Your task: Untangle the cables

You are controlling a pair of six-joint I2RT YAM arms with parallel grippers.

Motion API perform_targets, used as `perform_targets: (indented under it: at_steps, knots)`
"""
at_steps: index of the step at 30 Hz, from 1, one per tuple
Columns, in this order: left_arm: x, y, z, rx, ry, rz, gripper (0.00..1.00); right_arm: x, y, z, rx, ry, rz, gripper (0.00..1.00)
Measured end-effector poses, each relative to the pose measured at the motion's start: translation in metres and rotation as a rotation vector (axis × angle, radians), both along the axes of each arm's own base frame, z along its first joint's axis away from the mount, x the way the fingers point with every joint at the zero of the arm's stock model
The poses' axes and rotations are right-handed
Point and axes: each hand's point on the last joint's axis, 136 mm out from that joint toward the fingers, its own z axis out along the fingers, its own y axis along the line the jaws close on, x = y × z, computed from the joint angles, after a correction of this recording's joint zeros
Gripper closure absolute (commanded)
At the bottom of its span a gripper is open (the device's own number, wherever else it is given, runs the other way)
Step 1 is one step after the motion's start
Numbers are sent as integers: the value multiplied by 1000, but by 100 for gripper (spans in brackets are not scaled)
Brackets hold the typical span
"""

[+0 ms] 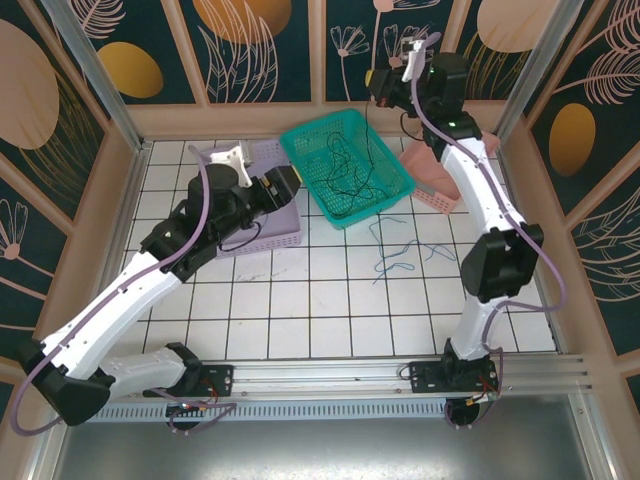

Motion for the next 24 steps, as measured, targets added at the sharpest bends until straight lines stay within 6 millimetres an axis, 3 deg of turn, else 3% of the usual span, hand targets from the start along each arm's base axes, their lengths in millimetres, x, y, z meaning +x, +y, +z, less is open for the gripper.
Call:
perform_targets:
  at_steps: [7, 12, 13, 15, 19, 24]
  knots:
    - [-7, 5, -34, 8, 71, 10, 39, 52, 20, -123, -105, 255, -12, 100]
    - [-10, 6, -46, 13, 100, 10, 40, 61, 59, -209, -180, 427, 48, 100]
    - [-10, 7, -47, 14, 102, 10, 40, 61, 66, -225, -190, 460, 59, 96]
    - [-11, 7, -46, 14, 102, 10, 40, 58, 77, -247, -199, 517, 75, 77]
    - [-11, 7, -46, 13, 100, 10, 40, 52, 82, -271, -199, 610, 77, 50]
    - [-11, 7, -46, 14, 102, 11, 40, 58, 73, -250, -175, 603, 40, 42]
